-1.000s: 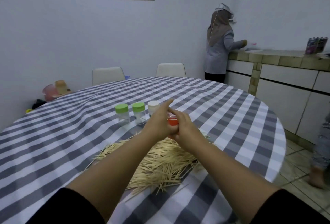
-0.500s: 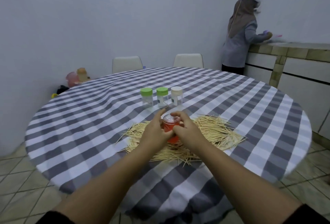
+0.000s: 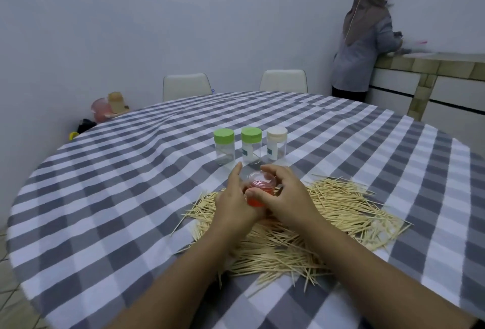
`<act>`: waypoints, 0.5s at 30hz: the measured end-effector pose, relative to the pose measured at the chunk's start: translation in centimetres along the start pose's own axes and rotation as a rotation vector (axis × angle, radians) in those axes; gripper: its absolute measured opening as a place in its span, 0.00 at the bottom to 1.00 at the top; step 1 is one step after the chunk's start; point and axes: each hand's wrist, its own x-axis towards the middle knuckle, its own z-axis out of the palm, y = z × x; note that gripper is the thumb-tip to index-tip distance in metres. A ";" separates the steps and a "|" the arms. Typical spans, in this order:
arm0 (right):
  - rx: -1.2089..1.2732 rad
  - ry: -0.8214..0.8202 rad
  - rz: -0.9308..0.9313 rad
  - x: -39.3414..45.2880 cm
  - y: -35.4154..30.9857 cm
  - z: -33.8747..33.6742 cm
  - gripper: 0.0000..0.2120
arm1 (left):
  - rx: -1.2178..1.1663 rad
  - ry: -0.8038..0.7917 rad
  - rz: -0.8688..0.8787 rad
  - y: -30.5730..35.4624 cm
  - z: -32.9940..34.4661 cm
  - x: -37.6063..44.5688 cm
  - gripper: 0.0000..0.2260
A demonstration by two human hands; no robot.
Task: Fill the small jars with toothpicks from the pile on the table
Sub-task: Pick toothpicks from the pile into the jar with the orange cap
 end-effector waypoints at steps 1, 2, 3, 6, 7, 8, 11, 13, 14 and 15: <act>-0.002 0.021 -0.015 0.0 0.3 0.1 0.28 | -0.006 0.005 0.003 -0.2 0.0 0.1 0.50; -0.002 0.041 -0.030 -0.1 0.5 0.3 0.27 | -0.002 0.013 0.008 -0.4 0.1 0.1 0.50; 0.000 0.055 -0.043 -0.3 0.6 0.3 0.26 | 0.008 0.023 0.019 -0.3 0.1 0.0 0.49; 0.027 0.061 -0.066 -0.8 0.7 0.3 0.26 | 0.023 0.061 0.062 0.0 0.2 -0.4 0.49; 0.039 0.060 -0.070 -0.9 0.7 0.1 0.25 | 0.020 0.070 0.077 0.2 0.2 -0.5 0.48; 0.052 0.060 -0.072 -1.1 0.8 0.0 0.25 | 0.020 0.075 0.089 0.3 0.2 -0.6 0.48; 0.078 0.062 -0.086 -1.4 0.8 -0.3 0.23 | 0.039 0.059 0.095 1.2 0.2 -1.0 0.49; 0.111 0.067 -0.076 -1.4 0.9 -0.5 0.22 | 0.020 0.045 0.069 1.7 0.5 -1.2 0.48; 0.128 0.074 -0.069 -1.3 1.0 -0.7 0.22 | 0.003 0.041 0.057 2.1 0.7 -1.3 0.47; 0.139 0.082 -0.067 -1.3 1.0 -0.9 0.22 | -0.002 0.033 0.054 2.4 0.9 -1.4 0.46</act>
